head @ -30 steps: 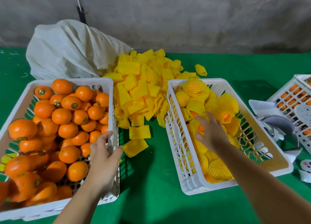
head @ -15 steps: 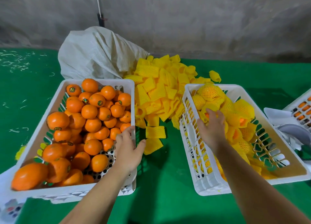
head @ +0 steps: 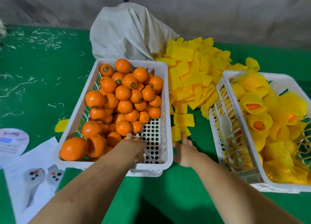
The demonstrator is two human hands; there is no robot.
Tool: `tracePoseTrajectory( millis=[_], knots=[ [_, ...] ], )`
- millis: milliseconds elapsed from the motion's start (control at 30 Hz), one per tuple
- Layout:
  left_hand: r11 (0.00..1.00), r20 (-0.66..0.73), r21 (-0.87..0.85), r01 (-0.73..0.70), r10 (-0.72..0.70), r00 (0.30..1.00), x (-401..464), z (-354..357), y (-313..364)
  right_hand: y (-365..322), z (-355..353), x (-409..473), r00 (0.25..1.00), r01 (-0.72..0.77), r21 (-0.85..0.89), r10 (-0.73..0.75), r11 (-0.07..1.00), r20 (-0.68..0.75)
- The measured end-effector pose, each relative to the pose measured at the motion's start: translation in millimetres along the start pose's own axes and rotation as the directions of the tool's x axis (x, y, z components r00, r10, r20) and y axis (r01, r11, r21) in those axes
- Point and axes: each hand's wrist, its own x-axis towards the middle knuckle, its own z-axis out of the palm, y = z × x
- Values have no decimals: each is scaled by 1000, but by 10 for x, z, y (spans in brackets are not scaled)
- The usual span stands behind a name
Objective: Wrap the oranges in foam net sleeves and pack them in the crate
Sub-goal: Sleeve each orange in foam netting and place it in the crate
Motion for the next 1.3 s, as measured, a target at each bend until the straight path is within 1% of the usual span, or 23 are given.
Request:
tracePoseTrajectory(
  millis=[100, 200, 267, 300, 333, 400, 500, 533, 567, 633, 700, 733, 767, 800, 833, 867, 933, 1000, 1067, 1100, 1167, 1233, 1300],
  knots=[
    [990, -126, 115, 79, -64, 990, 40, -52, -61, -48, -45, 90, 1000, 1, -35, 0, 999, 31],
    [983, -138, 133, 124, -105, 985, 137, -70, -101, -68, -96, 215, 999, -8, 40, 7, 999, 34],
    [979, -126, 128, 158, -142, 982, 194, -50, -109, -69, -67, 284, 999, -33, 54, 31, 998, 44],
    [975, -132, 147, 167, -148, 980, 215, -41, -111, -69, -46, 318, 998, -46, 60, 44, 997, 37],
    [969, -139, 178, 169, -145, 980, 229, -23, -109, -55, -23, 346, 998, -64, 102, 63, 993, 17],
    [961, -144, 230, 157, -126, 982, 256, 0, -105, -41, 12, 372, 993, -75, 235, 95, 969, -75],
    [970, -124, 200, 138, -114, 986, 231, -31, -93, 17, 99, 378, 947, 21, 387, 106, 922, -303],
    [977, -120, 165, 133, -114, 986, 210, -55, -92, 34, 125, 349, 922, 55, 479, 139, 876, -360],
    [985, -116, 116, 127, -114, 987, 177, -86, -94, 39, 143, 297, 897, 96, 598, 191, 796, -398],
    [993, -142, -50, 110, -116, 983, 88, -138, -98, 47, 166, 187, 844, 176, 797, 327, 578, -424],
    [957, -250, -285, 52, -127, 960, -15, -169, -124, 15, 155, 72, 803, 254, 912, 455, 322, -385],
    [909, -323, -416, -10, -138, 936, -66, -177, -139, -15, 119, 12, 800, 293, 937, 488, 191, -349],
    [835, -398, -542, -97, -154, 904, -128, -172, -152, -57, 50, -61, 801, 320, 943, 504, 94, -322],
    [733, -460, -652, -195, -178, 870, -196, -163, -147, -106, -46, -133, 803, 350, 936, 503, 40, -321],
    [607, -506, -737, -298, -203, 838, -271, -149, -125, -164, -150, -208, 797, 389, 921, 490, 30, -353],
    [471, -541, -789, -395, -226, 810, -343, -122, -86, -239, -249, -295, 782, 441, 896, 468, 53, -413],
    [220, -584, -812, -541, -275, 764, -478, -38, 27, -453, -425, -506, 714, 568, 812, 412, 131, -566],
    [-13, -583, -792, -610, -281, 763, -578, 26, 134, -709, -513, -685, 654, 644, 733, 340, 220, -676],
    [-202, -575, -756, -622, -247, 780, -639, 50, 185, -958, -489, -787, 642, 675, 688, 247, 269, -726],
    [-265, -580, -735, -624, -230, 782, -659, 60, 188, -1052, -445, -807, 632, 688, 664, 206, 293, -747],
    [-329, -576, -714, -618, -226, 786, -674, 55, 170, -1136, -372, -803, 638, 687, 658, 177, 309, -750],
    [-364, -545, -714, -598, -248, 801, -659, 46, 135, -1115, -356, -777, 686, 658, 691, 140, 301, -714],
    [-420, -501, -707, -569, -270, 822, -624, 47, 109, -1077, -384, -755, 745, 618, 727, 71, 299, -663]
  ],
)
